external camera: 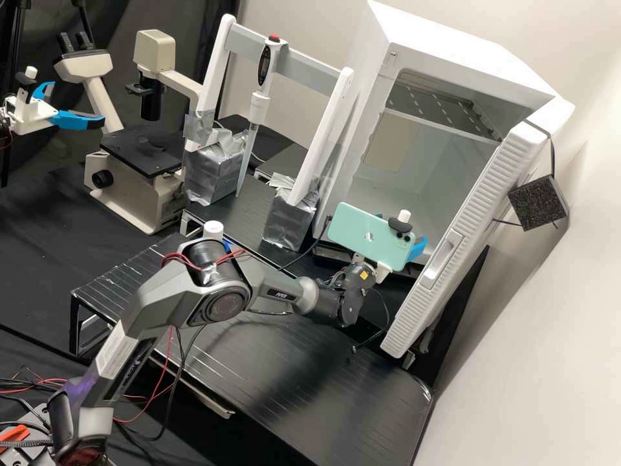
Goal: Move the petri dish to the microscope
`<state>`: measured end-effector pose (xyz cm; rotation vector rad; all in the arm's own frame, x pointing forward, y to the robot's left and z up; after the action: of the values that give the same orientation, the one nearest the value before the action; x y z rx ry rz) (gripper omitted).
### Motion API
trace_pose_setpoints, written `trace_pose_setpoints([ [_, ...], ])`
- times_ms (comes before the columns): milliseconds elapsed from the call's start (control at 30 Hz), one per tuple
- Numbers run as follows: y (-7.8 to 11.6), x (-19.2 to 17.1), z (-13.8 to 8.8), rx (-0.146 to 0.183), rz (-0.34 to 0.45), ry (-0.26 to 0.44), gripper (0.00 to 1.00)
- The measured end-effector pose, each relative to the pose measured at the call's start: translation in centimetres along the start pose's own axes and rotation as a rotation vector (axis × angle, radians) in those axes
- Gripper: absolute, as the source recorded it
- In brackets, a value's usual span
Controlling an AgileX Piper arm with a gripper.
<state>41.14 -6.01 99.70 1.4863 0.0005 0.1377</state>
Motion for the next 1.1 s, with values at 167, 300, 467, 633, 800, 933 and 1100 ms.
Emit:
trace_pose_setpoints([
  [167, -0.6, -3.2, -0.1, 0.004, -0.031, 0.033, 0.0],
  [300, -1.0, -6.2, 0.0, 0.017, -0.045, 0.059, 0.0],
  [467, -0.8, -9.8, -0.1, 0.026, -0.038, 0.081, 0.0],
  [633, -0.9, -13.3, -1.4, 0.028, -0.024, 0.044, 0.0],
  [800, -1.8, -16.1, -4.8, -0.011, -0.052, 0.071, 0.0],
  [933, -3.1, -18.1, -8.1, -0.046, -0.07, 0.123, 0.0],
  [1100, -4.8, -19.9, -12.2, -0.08, -0.092, 0.228, 0.0],
])
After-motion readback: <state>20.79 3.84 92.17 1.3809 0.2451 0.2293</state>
